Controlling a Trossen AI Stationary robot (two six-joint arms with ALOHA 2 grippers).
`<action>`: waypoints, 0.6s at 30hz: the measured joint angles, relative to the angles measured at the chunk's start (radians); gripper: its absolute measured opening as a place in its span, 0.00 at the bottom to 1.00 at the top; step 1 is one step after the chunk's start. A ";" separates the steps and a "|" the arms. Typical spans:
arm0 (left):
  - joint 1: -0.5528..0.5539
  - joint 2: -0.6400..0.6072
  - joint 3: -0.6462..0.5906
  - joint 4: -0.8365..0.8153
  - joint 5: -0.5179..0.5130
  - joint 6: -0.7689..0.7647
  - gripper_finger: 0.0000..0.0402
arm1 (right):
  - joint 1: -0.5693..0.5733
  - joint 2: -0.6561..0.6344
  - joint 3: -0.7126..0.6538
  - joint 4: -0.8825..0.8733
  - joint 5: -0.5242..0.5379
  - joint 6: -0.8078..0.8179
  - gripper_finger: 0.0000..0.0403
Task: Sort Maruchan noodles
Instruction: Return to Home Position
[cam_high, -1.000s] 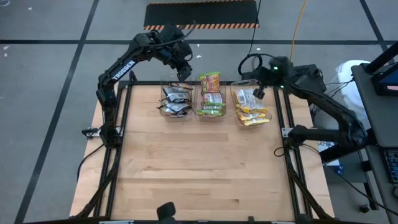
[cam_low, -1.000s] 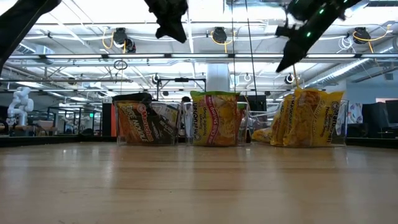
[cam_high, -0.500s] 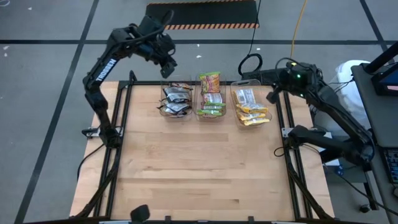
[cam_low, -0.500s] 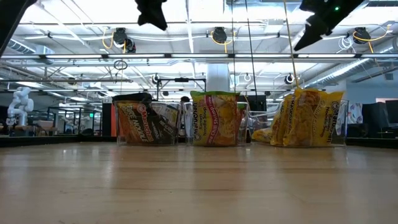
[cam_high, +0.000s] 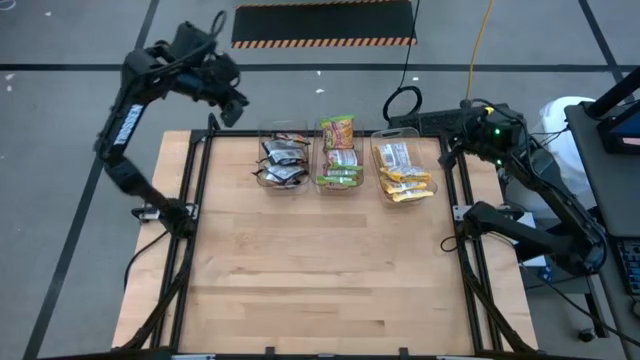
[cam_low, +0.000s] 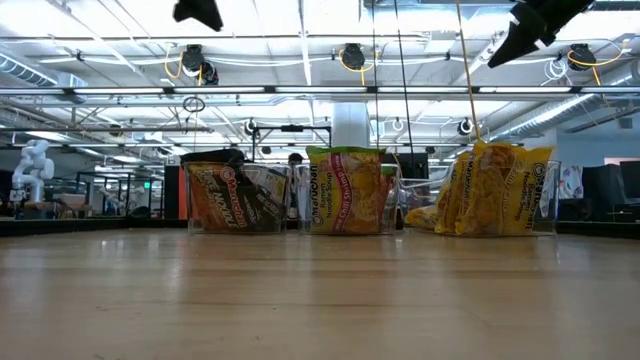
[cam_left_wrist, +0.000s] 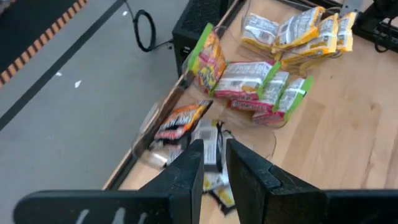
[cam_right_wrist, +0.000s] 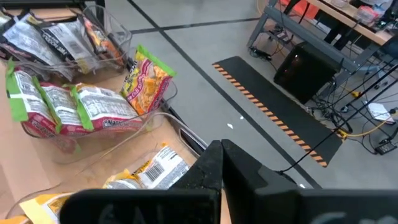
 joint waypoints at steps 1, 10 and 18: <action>0.011 -0.037 -0.044 0.013 0.001 -0.004 0.18 | 0.000 -0.006 0.000 -0.002 0.000 0.006 0.00; 0.090 -0.451 -0.528 0.219 0.002 -0.072 0.18 | 0.000 -0.054 0.000 -0.033 -0.003 0.079 0.00; 0.120 -0.803 -0.813 0.283 0.002 -0.154 0.18 | 0.000 -0.083 0.000 -0.088 -0.109 0.123 0.00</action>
